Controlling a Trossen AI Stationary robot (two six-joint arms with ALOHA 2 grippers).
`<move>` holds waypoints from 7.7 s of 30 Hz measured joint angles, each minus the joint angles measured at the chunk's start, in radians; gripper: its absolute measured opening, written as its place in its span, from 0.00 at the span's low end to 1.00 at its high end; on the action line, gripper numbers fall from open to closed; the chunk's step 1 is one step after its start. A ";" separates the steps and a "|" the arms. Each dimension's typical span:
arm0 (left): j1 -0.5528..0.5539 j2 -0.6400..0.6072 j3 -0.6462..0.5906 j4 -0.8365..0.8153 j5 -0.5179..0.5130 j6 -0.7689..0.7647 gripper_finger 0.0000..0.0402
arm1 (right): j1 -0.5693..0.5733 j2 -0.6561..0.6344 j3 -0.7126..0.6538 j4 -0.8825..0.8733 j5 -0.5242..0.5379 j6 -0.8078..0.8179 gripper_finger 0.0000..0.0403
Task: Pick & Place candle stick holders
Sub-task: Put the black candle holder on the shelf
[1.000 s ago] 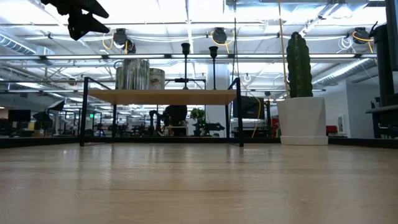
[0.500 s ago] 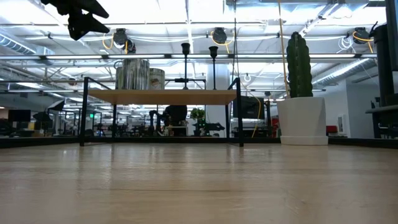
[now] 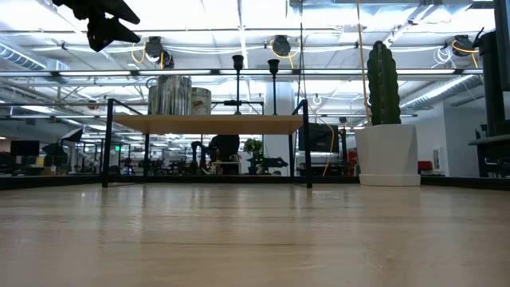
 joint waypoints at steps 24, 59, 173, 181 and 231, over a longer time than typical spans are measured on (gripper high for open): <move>0.000 0.000 0.000 0.021 -0.002 -0.052 0.51 | -0.095 -0.017 0.064 -0.046 0.069 -0.227 0.01; 0.000 -0.184 -0.156 0.125 0.334 0.073 0.51 | -1.089 0.025 0.599 -0.267 0.214 -1.359 0.01; 0.000 -0.176 -0.157 0.127 0.349 0.109 0.51 | -1.666 0.519 1.162 -0.517 -0.046 -1.801 0.03; 0.000 -0.176 -0.157 0.127 0.349 0.102 0.51 | -1.666 0.520 1.162 -0.509 0.003 -1.809 0.03; 0.000 -0.177 -0.157 0.126 0.349 0.090 0.51 | -1.664 0.520 1.081 -0.409 -0.024 -1.759 0.18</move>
